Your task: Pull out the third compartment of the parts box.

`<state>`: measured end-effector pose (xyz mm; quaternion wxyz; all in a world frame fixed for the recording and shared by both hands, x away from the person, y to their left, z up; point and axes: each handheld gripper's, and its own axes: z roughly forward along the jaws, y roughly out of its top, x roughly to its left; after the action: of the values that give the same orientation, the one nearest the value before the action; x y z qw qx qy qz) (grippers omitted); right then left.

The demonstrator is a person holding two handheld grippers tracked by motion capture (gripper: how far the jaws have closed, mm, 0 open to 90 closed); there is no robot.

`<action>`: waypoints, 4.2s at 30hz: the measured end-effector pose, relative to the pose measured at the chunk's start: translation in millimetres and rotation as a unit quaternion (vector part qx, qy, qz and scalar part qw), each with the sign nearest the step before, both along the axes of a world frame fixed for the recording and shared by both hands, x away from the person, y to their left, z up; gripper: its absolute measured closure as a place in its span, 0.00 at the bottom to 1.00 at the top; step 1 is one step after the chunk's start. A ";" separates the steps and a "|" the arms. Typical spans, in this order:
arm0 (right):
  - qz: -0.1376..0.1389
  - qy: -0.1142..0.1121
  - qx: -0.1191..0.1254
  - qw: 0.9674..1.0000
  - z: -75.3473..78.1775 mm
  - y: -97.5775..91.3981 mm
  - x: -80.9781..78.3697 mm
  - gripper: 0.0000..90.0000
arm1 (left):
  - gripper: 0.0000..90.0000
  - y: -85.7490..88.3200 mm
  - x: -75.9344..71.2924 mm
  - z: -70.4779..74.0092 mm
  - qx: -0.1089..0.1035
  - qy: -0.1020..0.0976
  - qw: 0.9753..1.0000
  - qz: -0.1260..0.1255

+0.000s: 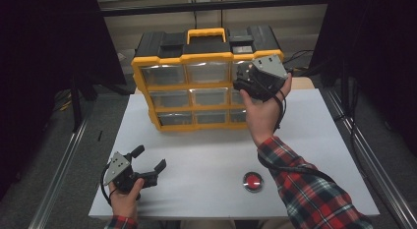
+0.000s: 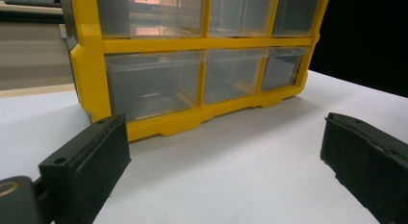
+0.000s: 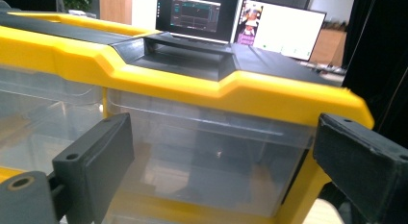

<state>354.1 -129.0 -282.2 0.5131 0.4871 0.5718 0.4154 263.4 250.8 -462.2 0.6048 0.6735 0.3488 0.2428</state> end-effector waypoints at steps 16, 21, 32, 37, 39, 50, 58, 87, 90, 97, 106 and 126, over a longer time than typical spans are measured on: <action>0.019 -0.029 -0.200 0.979 3.0 6.6 -4.5 0.24 | 0.04 0.2 0.3 -0.4 0.005 0.001 1.000 -0.004; 0.030 -0.035 -0.293 0.955 1.2 10.7 -4.6 0.31 | 0.04 0.1 0.5 -0.3 0.008 -0.001 1.000 -0.004; 0.050 -0.033 -0.442 0.895 0.1 18.8 -3.4 0.48 | 0.04 -0.1 0.6 -0.7 0.007 -0.001 1.000 -0.003; 0.056 -0.032 -0.478 0.876 -0.3 20.7 -2.4 0.58 | 0.04 -0.1 0.6 -0.6 0.008 -0.001 1.000 -0.003; 0.063 -0.029 -0.490 0.869 -1.7 21.9 -2.1 0.62 | 0.04 -0.1 0.5 -0.7 0.008 -0.002 1.000 -0.002; 0.067 -0.027 -0.516 0.854 -2.5 24.6 1.3 0.67 | 0.04 0.2 0.4 -0.8 0.008 -0.002 1.000 -0.002; 0.062 -0.021 -0.524 0.849 -3.7 22.7 4.4 0.67 | 0.04 0.2 0.3 -0.5 0.009 -0.002 1.000 -0.003; 0.063 -0.025 -0.566 0.822 -3.9 28.0 10.0 0.71 | 0.04 1.6 -0.6 -0.2 0.010 -0.003 1.000 0.002; 0.061 -0.025 -0.571 0.819 -3.6 28.4 10.0 0.71 | 0.04 1.6 -0.6 -0.2 0.011 -0.003 1.000 0.002; 0.062 -0.040 -0.591 0.803 -5.5 27.3 8.8 0.72 | 0.04 2.0 -0.5 -0.4 0.009 -0.003 1.000 0.003; 0.062 -0.033 -0.591 0.803 -5.2 26.8 4.2 0.74 | 0.04 2.1 -1.3 -0.3 0.004 -0.001 1.000 0.004; 0.084 -0.020 -0.587 0.805 -5.2 24.8 -11.7 0.91 | 0.05 2.7 -1.1 0.4 0.011 -0.006 1.000 0.001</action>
<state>342.4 -104.2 -287.4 0.6757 0.0344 0.7346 0.0516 262.3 253.5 -461.9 0.5992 0.6781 0.3434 0.2516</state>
